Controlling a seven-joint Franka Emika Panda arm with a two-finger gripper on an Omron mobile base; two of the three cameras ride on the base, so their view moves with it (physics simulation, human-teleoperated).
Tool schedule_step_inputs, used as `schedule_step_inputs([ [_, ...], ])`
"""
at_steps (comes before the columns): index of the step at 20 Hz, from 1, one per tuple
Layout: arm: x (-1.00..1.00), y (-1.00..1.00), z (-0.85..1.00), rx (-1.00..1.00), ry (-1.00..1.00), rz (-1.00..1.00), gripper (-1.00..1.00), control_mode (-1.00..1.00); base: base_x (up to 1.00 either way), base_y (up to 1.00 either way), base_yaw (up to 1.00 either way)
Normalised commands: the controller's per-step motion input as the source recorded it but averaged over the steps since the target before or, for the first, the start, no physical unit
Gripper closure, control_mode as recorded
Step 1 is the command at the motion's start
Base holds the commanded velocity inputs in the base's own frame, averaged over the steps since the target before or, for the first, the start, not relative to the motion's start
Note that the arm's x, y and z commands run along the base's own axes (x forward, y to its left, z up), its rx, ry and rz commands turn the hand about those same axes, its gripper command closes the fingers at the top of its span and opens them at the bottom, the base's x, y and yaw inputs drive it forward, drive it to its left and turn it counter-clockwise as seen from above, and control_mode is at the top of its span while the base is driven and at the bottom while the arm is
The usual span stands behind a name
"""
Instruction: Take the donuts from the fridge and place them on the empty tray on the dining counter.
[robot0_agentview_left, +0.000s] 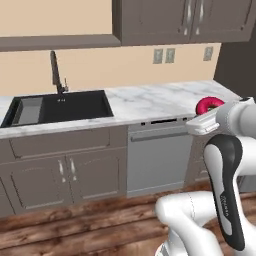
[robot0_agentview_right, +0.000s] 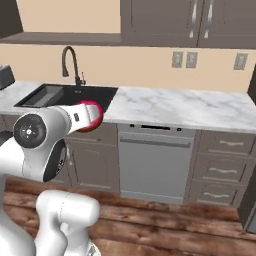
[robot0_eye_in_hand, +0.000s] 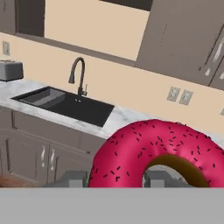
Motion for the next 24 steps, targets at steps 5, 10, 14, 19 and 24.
schedule_step_inputs([
  [5,0.0,0.0,0.0,0.0,0.0,0.0,1.0,1.0,0.0,1.0,-0.09],
  [10,0.0,0.0,0.0,0.0,0.0,0.0,1.0,1.0,0.0,1.0,-0.22],
  [14,0.0,0.0,0.0,0.0,0.0,0.0,1.0,1.0,0.0,1.0,-0.45],
  [19,0.0,0.0,0.0,0.0,0.0,0.0,1.0,1.0,0.0,0.93,-0.58],
  [24,0.0,0.0,0.0,0.0,0.0,0.0,1.0,1.0,-0.1,0.84,-0.58],
])
